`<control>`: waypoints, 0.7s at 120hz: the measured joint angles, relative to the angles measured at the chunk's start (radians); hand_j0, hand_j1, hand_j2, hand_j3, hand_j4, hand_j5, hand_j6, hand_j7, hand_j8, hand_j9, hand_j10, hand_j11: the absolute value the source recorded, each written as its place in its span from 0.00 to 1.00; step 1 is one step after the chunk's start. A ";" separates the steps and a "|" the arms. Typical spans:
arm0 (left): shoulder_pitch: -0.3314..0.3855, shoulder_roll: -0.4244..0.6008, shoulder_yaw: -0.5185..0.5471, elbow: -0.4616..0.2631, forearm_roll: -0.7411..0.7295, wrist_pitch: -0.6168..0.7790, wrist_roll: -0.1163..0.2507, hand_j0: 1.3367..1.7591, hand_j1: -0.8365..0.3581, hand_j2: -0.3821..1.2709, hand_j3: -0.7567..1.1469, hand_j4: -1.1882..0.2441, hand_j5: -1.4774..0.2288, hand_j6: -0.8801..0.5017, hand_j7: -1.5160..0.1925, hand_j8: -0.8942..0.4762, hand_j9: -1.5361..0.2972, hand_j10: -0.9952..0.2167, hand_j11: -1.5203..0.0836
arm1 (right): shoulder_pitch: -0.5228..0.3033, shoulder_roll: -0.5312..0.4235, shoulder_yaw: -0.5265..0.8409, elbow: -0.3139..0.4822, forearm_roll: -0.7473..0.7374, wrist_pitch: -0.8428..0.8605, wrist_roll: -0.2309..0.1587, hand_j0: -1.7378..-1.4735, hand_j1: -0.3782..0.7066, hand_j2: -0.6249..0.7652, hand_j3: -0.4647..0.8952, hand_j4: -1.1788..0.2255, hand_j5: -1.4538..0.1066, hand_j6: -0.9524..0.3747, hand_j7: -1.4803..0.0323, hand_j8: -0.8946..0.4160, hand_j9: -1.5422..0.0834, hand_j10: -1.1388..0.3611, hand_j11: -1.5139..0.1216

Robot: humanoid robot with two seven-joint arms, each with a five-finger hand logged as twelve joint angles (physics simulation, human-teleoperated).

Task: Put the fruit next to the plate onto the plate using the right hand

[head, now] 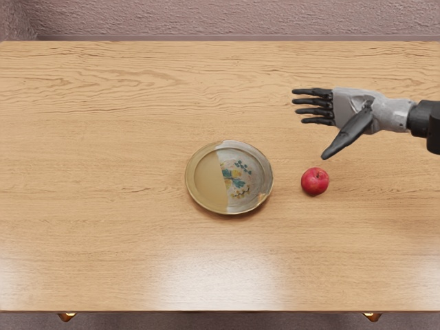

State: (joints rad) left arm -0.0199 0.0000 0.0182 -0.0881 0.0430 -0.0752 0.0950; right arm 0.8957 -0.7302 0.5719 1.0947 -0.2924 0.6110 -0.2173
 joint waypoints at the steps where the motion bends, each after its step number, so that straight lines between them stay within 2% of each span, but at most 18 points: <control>1: 0.000 0.000 0.000 0.000 0.000 0.000 0.000 0.76 0.75 0.26 0.40 0.66 0.68 0.46 0.70 0.47 0.67 0.62 0.75 | 0.000 -0.001 0.001 0.000 0.000 0.000 -0.005 0.30 0.08 0.44 0.34 0.81 0.89 0.68 0.94 0.65 0.91 0.73 0.89; 16: 0.000 0.000 0.000 0.000 0.000 0.000 0.000 0.76 0.75 0.26 0.40 0.66 0.68 0.46 0.70 0.47 0.67 0.62 0.75 | -0.005 -0.009 0.025 0.019 0.003 0.000 -0.048 0.30 0.08 0.44 0.34 0.81 0.89 0.68 0.94 0.65 0.91 0.73 0.89; 46: 0.000 0.000 0.000 0.000 0.000 0.000 0.000 0.76 0.75 0.26 0.40 0.66 0.68 0.46 0.70 0.47 0.67 0.62 0.75 | -0.001 -0.172 -0.048 0.280 -0.003 -0.026 -0.066 0.30 0.08 0.44 0.34 0.81 0.89 0.68 0.94 0.65 0.91 0.73 0.89; 70: 0.000 0.000 0.000 0.000 0.000 0.000 0.000 0.76 0.75 0.26 0.40 0.66 0.68 0.46 0.70 0.47 0.67 0.62 0.75 | 0.004 -0.215 -0.066 0.391 -0.072 -0.301 -0.069 0.30 0.08 0.44 0.34 0.81 0.89 0.68 0.94 0.65 0.91 0.73 0.89; 84: 0.000 0.000 0.000 0.000 0.000 0.000 0.000 0.76 0.75 0.26 0.40 0.66 0.68 0.46 0.70 0.47 0.67 0.62 0.75 | 0.007 -0.217 -0.112 0.452 -0.162 -0.496 -0.110 0.30 0.08 0.44 0.34 0.81 0.89 0.68 0.94 0.65 0.91 0.73 0.89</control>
State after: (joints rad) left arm -0.0201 0.0000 0.0182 -0.0883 0.0430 -0.0752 0.0950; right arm 0.9024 -0.9475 0.4599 1.5467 -0.4542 0.1151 -0.3273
